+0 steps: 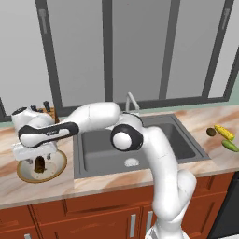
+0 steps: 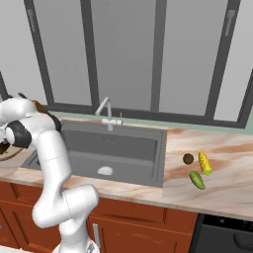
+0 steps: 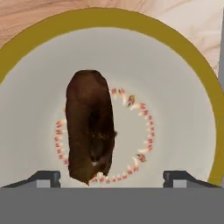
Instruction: There is a mixed pile of frozen fruits and vegetables on the counter. Locate all the frozen vegetables and place the items in a bowl on the counter. Take all the frozen fruits and defrost them in a running sink.
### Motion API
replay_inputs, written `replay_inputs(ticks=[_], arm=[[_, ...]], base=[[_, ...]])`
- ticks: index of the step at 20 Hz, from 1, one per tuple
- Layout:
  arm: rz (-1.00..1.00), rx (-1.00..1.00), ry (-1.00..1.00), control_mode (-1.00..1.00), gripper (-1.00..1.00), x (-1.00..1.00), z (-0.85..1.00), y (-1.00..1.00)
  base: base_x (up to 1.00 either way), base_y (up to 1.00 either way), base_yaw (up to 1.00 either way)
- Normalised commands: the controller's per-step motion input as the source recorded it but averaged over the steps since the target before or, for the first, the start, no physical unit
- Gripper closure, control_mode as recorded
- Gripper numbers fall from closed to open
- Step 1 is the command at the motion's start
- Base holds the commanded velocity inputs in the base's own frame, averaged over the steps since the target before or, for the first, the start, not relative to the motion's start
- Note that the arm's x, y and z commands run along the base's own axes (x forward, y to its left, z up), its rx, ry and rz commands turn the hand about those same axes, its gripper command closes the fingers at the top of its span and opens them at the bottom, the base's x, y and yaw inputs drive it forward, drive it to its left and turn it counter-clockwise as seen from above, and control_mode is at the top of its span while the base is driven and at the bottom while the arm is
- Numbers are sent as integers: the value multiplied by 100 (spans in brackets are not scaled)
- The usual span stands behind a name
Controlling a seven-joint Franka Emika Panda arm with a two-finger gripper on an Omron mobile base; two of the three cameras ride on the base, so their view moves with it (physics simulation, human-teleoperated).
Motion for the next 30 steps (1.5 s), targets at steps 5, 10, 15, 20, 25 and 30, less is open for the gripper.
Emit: replay_inputs(ticks=[5,10,15,20,25,30], arm=[[2,0,-1,-100,-100,-25,54,-58],[4,1,-5,-100,-100,-49,24,-95],[9,12,-2,-100,-100,-38,-1,-95],[16,3,0,-100,-100,0,-1,-81],[15,4,0,-100,-100,2,0,-77],[15,6,0,-100,-100,0,3,-73]], base=[[0,0,0],[0,0,0],[0,0,0],[0,0,0],[0,0,0],[0,0,0]])
